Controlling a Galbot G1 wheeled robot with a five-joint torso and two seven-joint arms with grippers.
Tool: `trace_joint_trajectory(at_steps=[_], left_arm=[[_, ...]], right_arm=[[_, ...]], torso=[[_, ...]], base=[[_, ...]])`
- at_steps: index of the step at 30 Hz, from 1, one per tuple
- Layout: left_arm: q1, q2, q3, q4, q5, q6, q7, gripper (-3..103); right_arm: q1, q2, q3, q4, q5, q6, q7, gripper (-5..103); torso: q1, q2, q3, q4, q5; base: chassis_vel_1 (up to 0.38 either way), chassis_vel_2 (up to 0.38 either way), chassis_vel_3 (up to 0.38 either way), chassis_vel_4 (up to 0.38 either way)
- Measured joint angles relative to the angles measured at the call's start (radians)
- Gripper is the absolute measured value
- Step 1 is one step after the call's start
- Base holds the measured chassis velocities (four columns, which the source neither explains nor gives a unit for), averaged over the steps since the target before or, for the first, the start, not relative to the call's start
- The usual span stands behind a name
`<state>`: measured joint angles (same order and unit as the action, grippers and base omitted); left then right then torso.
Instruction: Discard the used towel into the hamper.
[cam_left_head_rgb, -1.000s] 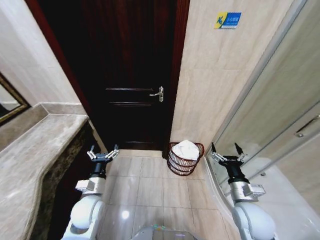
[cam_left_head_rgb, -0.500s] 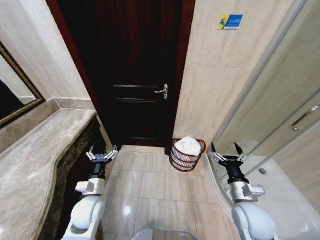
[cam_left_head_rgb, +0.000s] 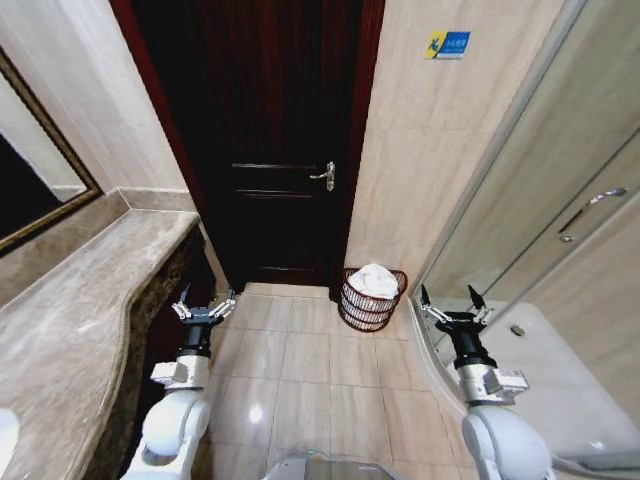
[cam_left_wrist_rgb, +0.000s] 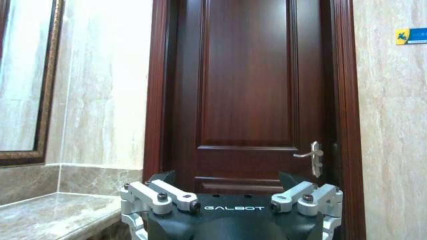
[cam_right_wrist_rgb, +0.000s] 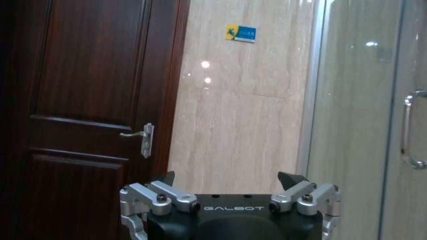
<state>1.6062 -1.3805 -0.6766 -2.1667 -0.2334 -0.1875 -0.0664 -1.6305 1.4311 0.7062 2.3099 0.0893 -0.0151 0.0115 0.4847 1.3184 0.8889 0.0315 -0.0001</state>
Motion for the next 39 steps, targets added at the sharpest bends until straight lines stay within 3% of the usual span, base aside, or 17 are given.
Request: trace_joint_trajectory(at_steps=[14,18,21,30,39], left_arm=[[0.007,-0.012,0.012,-0.014,0.002,-0.014,-0.006,100],[0.022,-0.015,0.023,-0.046,0.012,0.024,-0.014,100],[0.045,0.0,0.034,-0.099,0.007,0.09,-0.017,100],[0.035,-0.016,0.077,-0.117,0.065,0.122,-0.048,100],[0.017,-0.016,0.101,-0.121,0.097,0.149,-0.047,100]], right_arm=[[-0.018,0.001,-0.001,0.004,0.001,0.011,0.001,100],[-0.03,0.009,0.007,0.008,0.016,0.024,0.006,100],[-0.055,0.028,0.043,0.028,0.058,0.024,0.009,100],[-0.099,0.095,0.073,0.056,0.079,0.036,-0.02,100],[-0.08,0.087,0.073,0.058,0.066,0.017,-0.021,100]], torso=[[0.0,0.0,0.0,0.0003,-0.0001],[0.0,0.0,0.0,-0.0001,0.0003],[-0.001,0.0,0.0,0.0,0.0002],[0.0,0.0,0.0,-0.0001,0.0],[0.0,0.0,0.0,0.0,0.0001]], base=[[0.136,-0.131,-0.125,0.144],[0.091,-0.109,-0.091,0.088],[0.016,-0.026,-0.026,0.013],[0.0,0.0,0.0,0.0],[0.0,0.0,0.0,0.0]])
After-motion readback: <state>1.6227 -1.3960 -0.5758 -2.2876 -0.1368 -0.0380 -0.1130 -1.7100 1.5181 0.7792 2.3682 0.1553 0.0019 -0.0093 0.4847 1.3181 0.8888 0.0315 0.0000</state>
